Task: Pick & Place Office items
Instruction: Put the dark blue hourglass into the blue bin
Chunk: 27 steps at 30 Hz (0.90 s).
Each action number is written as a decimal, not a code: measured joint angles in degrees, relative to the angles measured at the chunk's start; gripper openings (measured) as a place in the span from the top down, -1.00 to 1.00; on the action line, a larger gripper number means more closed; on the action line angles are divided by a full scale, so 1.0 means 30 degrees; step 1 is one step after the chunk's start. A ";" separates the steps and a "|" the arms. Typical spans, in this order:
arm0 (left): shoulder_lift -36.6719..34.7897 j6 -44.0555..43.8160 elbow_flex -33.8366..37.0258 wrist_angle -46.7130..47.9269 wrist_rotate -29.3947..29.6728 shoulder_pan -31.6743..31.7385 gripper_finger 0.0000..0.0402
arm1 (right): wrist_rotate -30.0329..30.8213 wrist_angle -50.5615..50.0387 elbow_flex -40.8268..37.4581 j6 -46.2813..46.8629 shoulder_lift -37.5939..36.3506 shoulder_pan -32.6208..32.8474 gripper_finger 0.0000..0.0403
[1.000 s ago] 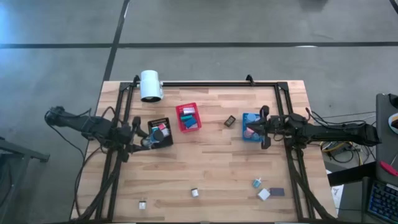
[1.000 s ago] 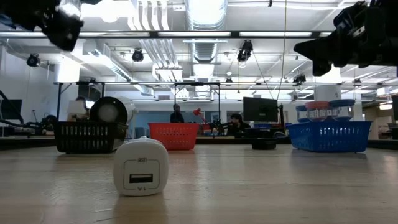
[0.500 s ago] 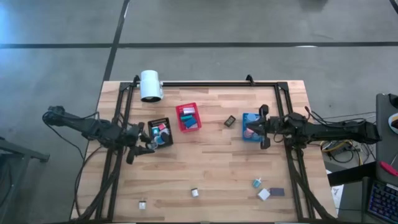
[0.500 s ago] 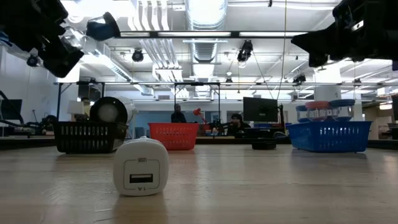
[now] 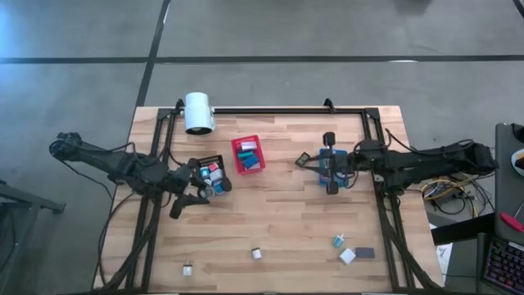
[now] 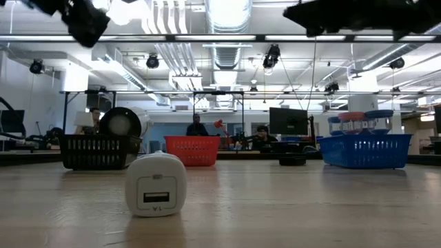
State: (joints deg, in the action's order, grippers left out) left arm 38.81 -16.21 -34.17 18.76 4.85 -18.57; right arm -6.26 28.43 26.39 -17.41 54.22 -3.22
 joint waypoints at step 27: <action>1.0165 0.4672 -0.9039 0.3944 -0.4953 0.3887 -0.03 | -0.2925 -0.2878 0.8177 -0.4845 0.8176 0.1304 -0.75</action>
State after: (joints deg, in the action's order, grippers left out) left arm 69.30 -2.20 -61.29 30.59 -10.01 -6.91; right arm -15.04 19.80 50.92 -31.94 78.75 0.69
